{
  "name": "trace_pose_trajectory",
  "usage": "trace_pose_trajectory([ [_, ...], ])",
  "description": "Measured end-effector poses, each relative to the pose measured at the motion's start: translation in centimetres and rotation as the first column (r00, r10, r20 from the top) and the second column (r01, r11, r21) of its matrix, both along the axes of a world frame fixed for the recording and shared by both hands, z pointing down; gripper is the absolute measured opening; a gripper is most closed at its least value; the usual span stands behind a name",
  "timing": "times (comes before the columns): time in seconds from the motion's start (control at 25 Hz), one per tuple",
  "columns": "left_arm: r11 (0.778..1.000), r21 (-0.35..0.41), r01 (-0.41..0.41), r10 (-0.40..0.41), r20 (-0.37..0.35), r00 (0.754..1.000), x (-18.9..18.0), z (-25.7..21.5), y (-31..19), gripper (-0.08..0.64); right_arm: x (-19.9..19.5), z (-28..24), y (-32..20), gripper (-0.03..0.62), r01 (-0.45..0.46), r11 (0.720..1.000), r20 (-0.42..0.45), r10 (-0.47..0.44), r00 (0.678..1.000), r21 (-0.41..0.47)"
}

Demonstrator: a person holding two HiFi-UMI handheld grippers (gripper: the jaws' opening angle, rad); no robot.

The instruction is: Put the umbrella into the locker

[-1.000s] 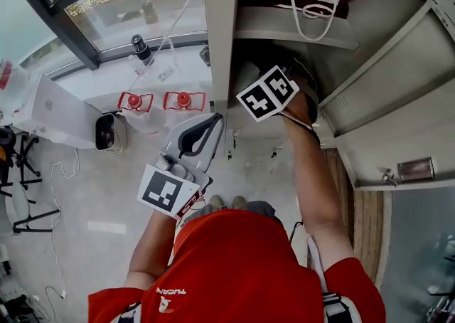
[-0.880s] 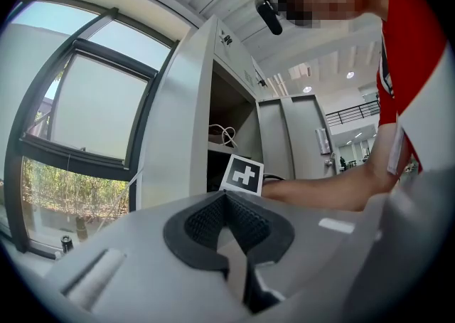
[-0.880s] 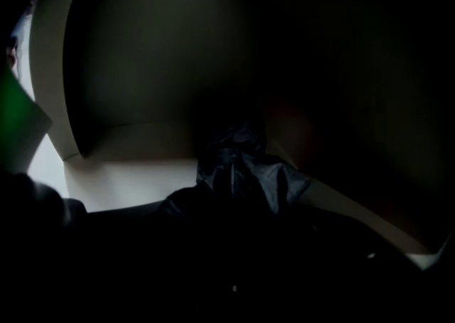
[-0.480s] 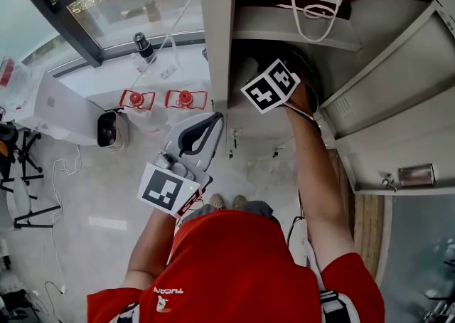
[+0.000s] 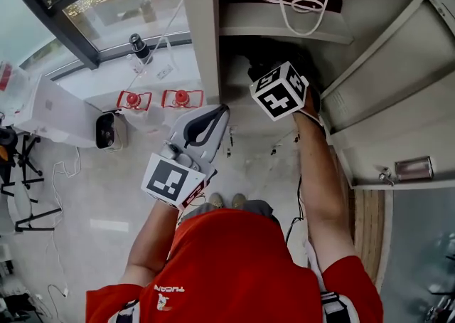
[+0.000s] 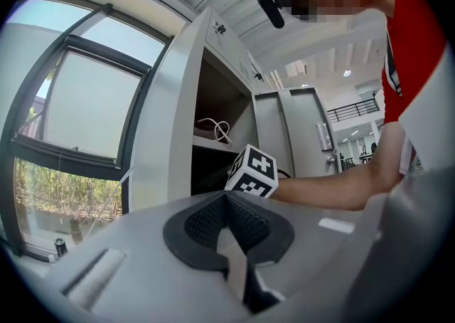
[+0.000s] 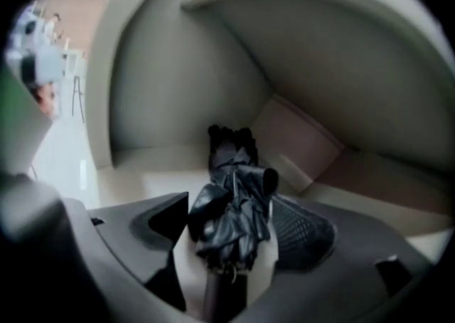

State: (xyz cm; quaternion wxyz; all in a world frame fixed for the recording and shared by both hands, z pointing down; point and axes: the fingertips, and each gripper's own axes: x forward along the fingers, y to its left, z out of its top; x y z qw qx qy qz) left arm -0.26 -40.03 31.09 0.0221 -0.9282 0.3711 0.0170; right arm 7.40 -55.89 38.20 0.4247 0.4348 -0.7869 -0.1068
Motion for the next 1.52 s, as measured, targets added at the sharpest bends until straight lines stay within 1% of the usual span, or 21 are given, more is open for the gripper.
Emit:
trace_pose_trajectory([
  [0.12,1.0,0.0,-0.002,0.002,-0.004,1.0,0.3,0.0,-0.2,0.005,0.2,-1.5,1.8,0.331,0.007,1.0,0.055,-0.009,0.998,0.03],
  [0.24,1.0,0.004,-0.006,0.006,-0.006,1.0,0.7,-0.1,-0.3,0.005,0.4,-3.4,4.1,0.331,0.008,0.996,0.121,-0.019,0.992,0.091],
  [0.36,1.0,0.006,-0.015,0.015,-0.008,1.0,1.1,-0.2,-0.2,0.005,0.4,-5.3,6.8,0.331,0.012,0.99,0.234,-0.045,0.971,0.14],
  [0.44,1.0,0.009,-0.023,0.023,-0.008,1.0,1.4,-0.3,-0.1,0.005,0.1,-6.3,8.8,0.331,0.025,0.987,0.341,-0.079,0.937,0.161],
  [0.52,0.999,0.011,-0.033,0.033,-0.006,0.999,1.7,-0.3,0.0,0.005,-0.1,-7.0,10.8,0.33,0.043,0.984,0.437,-0.115,0.892,0.171],
  [0.6,0.999,0.009,-0.041,0.041,-0.003,0.999,2.0,-0.2,0.2,0.005,-0.3,-7.5,12.7,0.33,0.057,0.982,0.512,-0.142,0.847,0.178],
  [0.68,0.999,0.007,-0.051,0.051,0.0,0.999,2.3,-0.2,0.5,0.005,-0.5,-7.6,14.4,0.326,0.066,0.98,0.561,-0.161,0.812,0.186],
  [0.72,0.998,0.007,-0.056,0.056,0.001,0.998,2.4,-0.1,0.6,0.005,-0.5,-7.5,15.2,0.309,0.066,0.98,0.576,-0.164,0.801,0.188],
  [0.84,0.997,0.005,-0.071,0.071,-0.001,0.997,2.8,-0.1,1.1,0.005,-0.7,-6.9,17.1,0.184,0.049,0.982,0.613,-0.154,0.775,0.184],
  [0.92,0.997,0.002,-0.079,0.079,-0.003,0.997,3.1,-0.1,1.4,0.005,-0.7,-6.4,17.9,0.137,0.035,0.984,0.643,-0.141,0.753,0.175],
  [1.0,0.996,0.0,-0.087,0.087,-0.005,0.996,3.3,0.0,1.7,0.005,-0.7,-6.0,18.6,0.105,0.022,0.986,0.672,-0.13,0.729,0.167],
  [1.08,0.996,-0.003,-0.094,0.094,-0.007,0.996,3.4,-0.1,2.0,0.005,-0.8,-6.0,19.3,0.073,0.016,0.987,0.707,-0.128,0.696,0.162],
  [1.2,0.995,-0.004,-0.103,0.103,-0.01,0.995,3.5,-0.1,2.5,0.006,-0.6,-6.3,20.2,0.033,0.011,0.988,0.771,-0.126,0.624,0.152],
  [1.24,0.994,-0.005,-0.106,0.106,-0.011,0.994,3.6,0.0,2.7,0.005,-0.5,-6.4,20.4,0.017,0.011,0.989,0.785,-0.125,0.607,0.149],
  [1.28,0.994,-0.005,-0.108,0.108,-0.011,0.994,3.6,0.0,2.8,0.005,-0.5,-6.5,20.6,0.007,0.01,0.989,0.793,-0.126,0.597,0.149],
  [1.32,0.994,-0.005,-0.111,0.111,-0.012,0.994,3.7,0.0,3.0,0.005,-0.5,-6.5,20.8,0.005,0.01,0.988,0.796,-0.128,0.592,0.152],
  [1.4,0.993,-0.003,-0.117,0.117,-0.014,0.993,3.8,-0.1,3.3,0.005,-0.6,-6.7,21.2,0.003,0.008,0.987,0.794,-0.134,0.593,0.161],
  [1.52,0.992,-0.001,-0.124,0.124,-0.014,0.992,3.9,-0.2,3.6,0.005,-0.9,-6.8,21.6,0.003,0.007,0.985,0.78,-0.142,0.61,0.174],
])
